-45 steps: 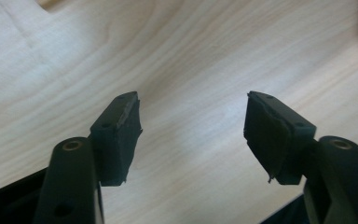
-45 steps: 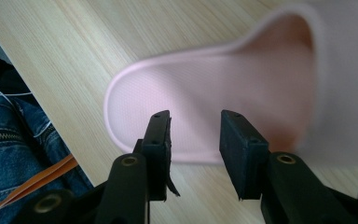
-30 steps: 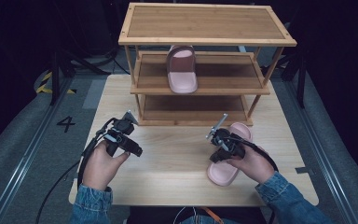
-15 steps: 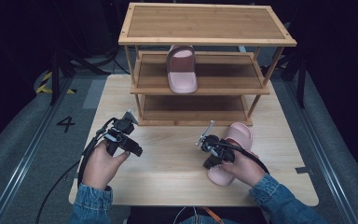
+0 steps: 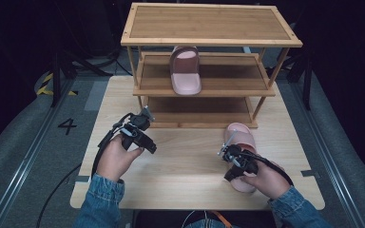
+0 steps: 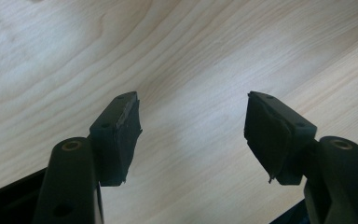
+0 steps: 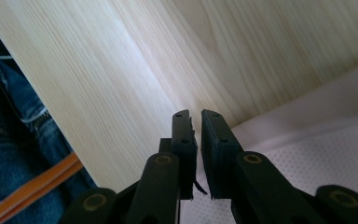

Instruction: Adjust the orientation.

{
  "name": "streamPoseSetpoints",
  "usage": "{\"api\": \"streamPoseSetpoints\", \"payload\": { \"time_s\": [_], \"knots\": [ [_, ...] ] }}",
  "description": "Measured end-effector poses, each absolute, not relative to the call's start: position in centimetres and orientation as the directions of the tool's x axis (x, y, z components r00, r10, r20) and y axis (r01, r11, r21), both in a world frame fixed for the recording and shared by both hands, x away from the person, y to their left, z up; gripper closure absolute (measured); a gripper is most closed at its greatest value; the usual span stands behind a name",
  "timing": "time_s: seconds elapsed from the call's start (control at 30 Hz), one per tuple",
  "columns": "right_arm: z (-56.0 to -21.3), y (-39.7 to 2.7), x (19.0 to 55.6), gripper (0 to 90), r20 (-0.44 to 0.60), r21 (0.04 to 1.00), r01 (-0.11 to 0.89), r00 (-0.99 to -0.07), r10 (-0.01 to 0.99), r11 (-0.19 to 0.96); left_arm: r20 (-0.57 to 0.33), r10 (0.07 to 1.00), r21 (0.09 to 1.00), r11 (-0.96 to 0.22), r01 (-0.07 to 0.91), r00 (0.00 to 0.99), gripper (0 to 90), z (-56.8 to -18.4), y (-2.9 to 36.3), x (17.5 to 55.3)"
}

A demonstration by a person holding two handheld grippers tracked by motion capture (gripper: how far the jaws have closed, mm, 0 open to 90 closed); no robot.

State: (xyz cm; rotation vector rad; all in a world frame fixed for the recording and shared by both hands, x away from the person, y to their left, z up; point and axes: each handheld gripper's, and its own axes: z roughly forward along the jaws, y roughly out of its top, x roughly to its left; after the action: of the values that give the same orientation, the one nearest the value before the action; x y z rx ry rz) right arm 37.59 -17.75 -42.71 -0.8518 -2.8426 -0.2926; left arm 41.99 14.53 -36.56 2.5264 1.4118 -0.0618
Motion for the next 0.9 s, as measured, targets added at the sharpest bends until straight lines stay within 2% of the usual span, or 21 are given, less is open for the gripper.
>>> {"api": "streamPoseSetpoints", "payload": {
  "time_s": [0.4,0.5,0.57,0.63,0.73,0.8,0.9],
  "knots": [
    [-42.7,-24.2,37.3,83.4,0.155,0.108,0.692,-0.721,0.675,0.714,-0.165,0.782,0.185,-0.574,0.798,0.601,36.3,-36.9,11.3,44.0],
    [-42.5,-25.2,37.4,79.0,0.141,0.118,0.715,-0.699,0.701,0.689,-0.167,0.771,0.181,-0.588,0.788,0.614,36.3,-37.0,11.0,44.2],
    [-41.9,-25.4,37.4,78.4,0.153,0.166,0.716,-0.698,0.700,0.678,-0.166,0.772,0.185,-0.587,0.788,0.614,36.2,-37.0,11.1,44.2],
    [-40.9,-25.3,37.7,71.8,0.133,0.233,0.714,-0.696,0.706,0.660,-0.168,0.786,0.189,-0.567,0.802,0.595,36.3,-36.9,11.2,44.0],
    [-40.1,-25.2,38.4,66.4,0.100,0.297,0.716,-0.682,0.725,0.632,-0.164,0.787,0.183,-0.568,0.802,0.595,36.3,-36.9,11.6,43.9],
    [-39.9,-25.0,39.2,65.4,0.075,0.323,0.707,-0.682,0.727,0.630,-0.164,0.790,0.182,-0.565,0.805,0.591,36.3,-36.9,11.9,43.8],
    [-40.1,-24.8,40.1,64.9,0.104,0.314,0.730,-0.663,0.742,0.608,-0.163,0.801,0.182,-0.550,0.815,0.576,36.3,-37.0,12.3,43.6]
  ]
}}
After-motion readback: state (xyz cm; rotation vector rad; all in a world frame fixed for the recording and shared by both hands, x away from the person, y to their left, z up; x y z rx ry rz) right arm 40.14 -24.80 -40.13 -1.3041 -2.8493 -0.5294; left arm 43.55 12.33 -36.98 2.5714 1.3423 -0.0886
